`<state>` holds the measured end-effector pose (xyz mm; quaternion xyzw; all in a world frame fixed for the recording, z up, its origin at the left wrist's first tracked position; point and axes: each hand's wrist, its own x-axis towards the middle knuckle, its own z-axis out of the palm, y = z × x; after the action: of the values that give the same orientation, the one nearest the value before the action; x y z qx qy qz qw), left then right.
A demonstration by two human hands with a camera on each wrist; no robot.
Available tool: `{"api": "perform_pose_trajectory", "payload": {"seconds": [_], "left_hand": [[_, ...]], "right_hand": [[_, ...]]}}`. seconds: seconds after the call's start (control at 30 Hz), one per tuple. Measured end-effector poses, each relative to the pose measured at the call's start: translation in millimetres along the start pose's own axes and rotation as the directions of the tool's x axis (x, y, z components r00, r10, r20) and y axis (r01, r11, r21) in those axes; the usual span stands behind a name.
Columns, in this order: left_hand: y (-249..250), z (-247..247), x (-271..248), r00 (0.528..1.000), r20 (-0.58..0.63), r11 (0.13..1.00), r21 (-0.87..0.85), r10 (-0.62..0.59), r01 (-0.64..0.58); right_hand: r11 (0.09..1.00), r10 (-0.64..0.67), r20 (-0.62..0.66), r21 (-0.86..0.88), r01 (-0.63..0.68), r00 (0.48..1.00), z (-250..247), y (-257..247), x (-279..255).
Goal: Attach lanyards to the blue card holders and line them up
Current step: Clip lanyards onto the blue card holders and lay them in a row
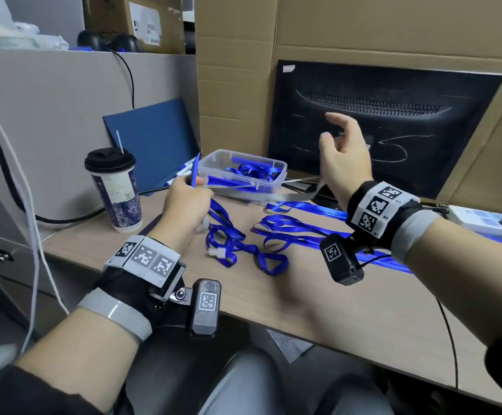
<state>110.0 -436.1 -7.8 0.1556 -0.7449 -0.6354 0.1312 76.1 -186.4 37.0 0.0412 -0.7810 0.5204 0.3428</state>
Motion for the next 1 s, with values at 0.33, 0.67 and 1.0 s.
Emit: {"api": "perform_pose_trajectory", "payload": {"seconds": [0.33, 0.67, 1.0], "left_hand": [[22, 48, -37, 0.945, 0.326, 0.975, -0.198, -0.035, 0.104], [36, 142, -113, 0.528, 0.849, 0.999, 0.039, -0.021, -0.023], [44, 182, -127, 0.498, 0.866, 0.998, -0.016, 0.047, -0.066]], "right_hand": [[0.961, 0.097, -0.166, -0.24, -0.136, 0.981, -71, 14, -7], [0.97, 0.155, -0.108, -0.174, -0.172, 0.982, -188, 23, -43], [0.886, 0.354, 0.126, 0.274, -0.375, 0.927, -220, 2, -57]]}}
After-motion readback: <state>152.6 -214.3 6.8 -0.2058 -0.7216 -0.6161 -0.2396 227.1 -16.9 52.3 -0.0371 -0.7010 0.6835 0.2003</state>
